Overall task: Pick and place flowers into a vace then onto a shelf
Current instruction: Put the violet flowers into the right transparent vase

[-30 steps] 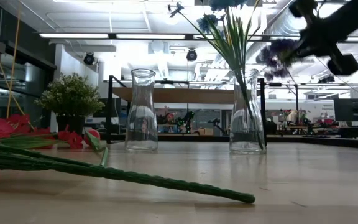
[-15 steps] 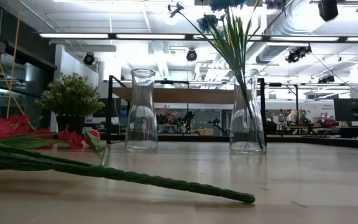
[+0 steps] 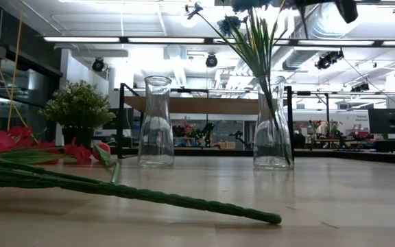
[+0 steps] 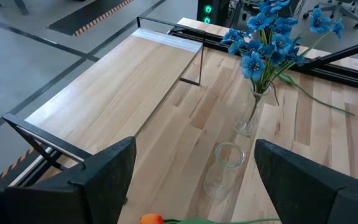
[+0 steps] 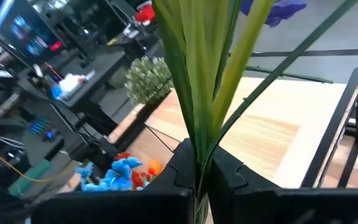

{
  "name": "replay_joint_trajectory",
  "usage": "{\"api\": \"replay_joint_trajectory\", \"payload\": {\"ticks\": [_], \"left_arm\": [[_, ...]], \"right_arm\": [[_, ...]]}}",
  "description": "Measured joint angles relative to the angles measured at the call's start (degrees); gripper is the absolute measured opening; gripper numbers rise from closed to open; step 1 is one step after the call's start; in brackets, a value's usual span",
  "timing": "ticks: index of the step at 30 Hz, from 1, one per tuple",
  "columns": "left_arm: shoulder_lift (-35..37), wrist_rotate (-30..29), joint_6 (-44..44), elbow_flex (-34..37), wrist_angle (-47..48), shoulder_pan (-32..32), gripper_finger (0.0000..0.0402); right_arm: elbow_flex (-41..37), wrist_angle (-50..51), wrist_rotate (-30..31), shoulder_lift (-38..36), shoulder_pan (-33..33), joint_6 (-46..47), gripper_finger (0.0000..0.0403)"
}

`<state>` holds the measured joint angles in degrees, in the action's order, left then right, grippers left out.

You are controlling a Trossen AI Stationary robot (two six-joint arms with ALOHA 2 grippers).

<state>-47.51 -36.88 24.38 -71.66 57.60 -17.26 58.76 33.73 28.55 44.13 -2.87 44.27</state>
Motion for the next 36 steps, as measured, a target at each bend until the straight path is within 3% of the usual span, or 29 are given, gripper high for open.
{"api": "replay_joint_trajectory", "payload": {"ticks": [9,15,22,31,36], "left_arm": [[0.00,0.00,0.00,0.00,-0.02,0.00,0.0360],[0.00,0.00,0.00,0.00,-0.01,-0.01,0.0360],[0.00,0.00,0.00,0.00,0.00,0.00,0.0360],[0.00,0.00,-0.02,0.00,0.00,0.00,0.0360],[0.02,0.00,-0.02,0.00,0.00,-0.02,0.0360]], "right_arm": [[0.00,-6.58,-0.25,7.13,2.07,-2.14,0.0005],[0.00,-6.69,4.86,8.17,6.04,-0.82,0.0009],[0.00,-6.45,17.01,7.90,15.95,1.26,0.0008],[0.00,-5.35,41.22,8.39,34.23,4.64,0.0007],[0.00,-8.25,49.57,9.89,41.29,1.48,0.0005]]}}
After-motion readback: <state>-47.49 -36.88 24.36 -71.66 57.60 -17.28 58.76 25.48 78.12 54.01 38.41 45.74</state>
